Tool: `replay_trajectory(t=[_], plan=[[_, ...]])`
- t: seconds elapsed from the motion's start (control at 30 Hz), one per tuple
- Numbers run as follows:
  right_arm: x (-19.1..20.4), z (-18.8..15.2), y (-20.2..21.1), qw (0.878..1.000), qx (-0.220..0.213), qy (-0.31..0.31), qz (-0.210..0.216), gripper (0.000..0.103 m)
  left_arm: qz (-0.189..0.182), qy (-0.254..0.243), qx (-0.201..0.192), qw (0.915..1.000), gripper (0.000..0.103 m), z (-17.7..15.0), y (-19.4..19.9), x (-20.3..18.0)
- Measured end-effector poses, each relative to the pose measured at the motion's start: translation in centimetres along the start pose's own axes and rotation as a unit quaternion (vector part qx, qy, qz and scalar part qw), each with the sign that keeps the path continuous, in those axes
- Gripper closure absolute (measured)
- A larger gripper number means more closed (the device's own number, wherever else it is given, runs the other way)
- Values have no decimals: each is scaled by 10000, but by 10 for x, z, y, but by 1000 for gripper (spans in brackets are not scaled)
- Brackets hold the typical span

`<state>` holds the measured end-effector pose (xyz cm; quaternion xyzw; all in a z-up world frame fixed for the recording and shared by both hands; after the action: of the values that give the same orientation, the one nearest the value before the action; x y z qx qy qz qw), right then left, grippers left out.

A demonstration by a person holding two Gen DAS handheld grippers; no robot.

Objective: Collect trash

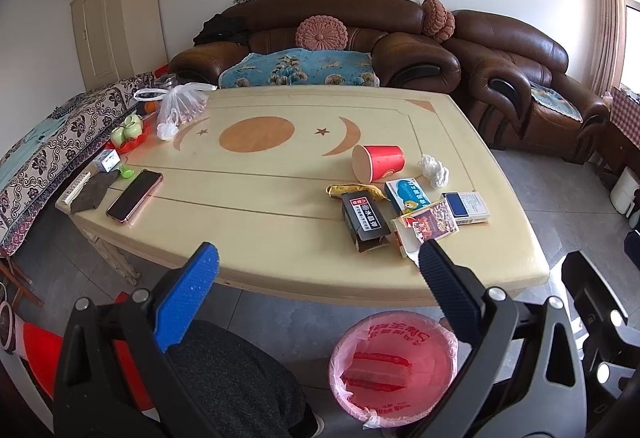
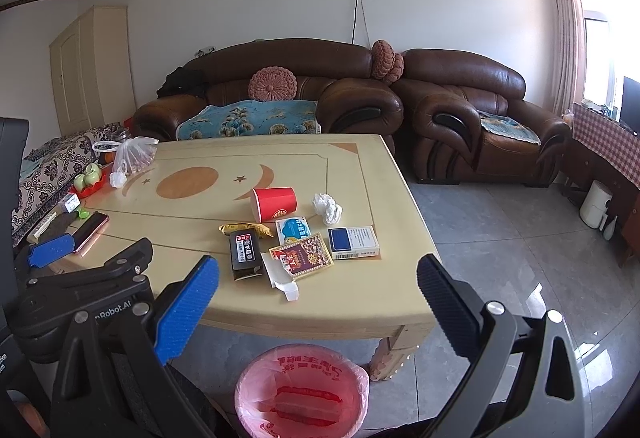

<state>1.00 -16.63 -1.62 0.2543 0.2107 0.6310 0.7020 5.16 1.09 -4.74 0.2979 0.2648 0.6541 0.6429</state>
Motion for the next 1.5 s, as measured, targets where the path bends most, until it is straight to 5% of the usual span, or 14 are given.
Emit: replay_trajectory(t=[1.5], plan=[[-1, 1, -25, 9997, 185, -38, 141, 6, 40, -129, 185, 9997, 5, 12, -17, 3]])
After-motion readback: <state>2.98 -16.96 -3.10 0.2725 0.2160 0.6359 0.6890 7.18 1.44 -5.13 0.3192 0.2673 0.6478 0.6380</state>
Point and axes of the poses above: each gripper's, at about its wrist camera, not at the fingertips, and y roughly against the way its jaws point, x to its left, z to its top, the point moved 7 cm from there along -y, roughly the way its jaws point, and after that the axes turned 8 degrees about x, right-handed, at the moved point
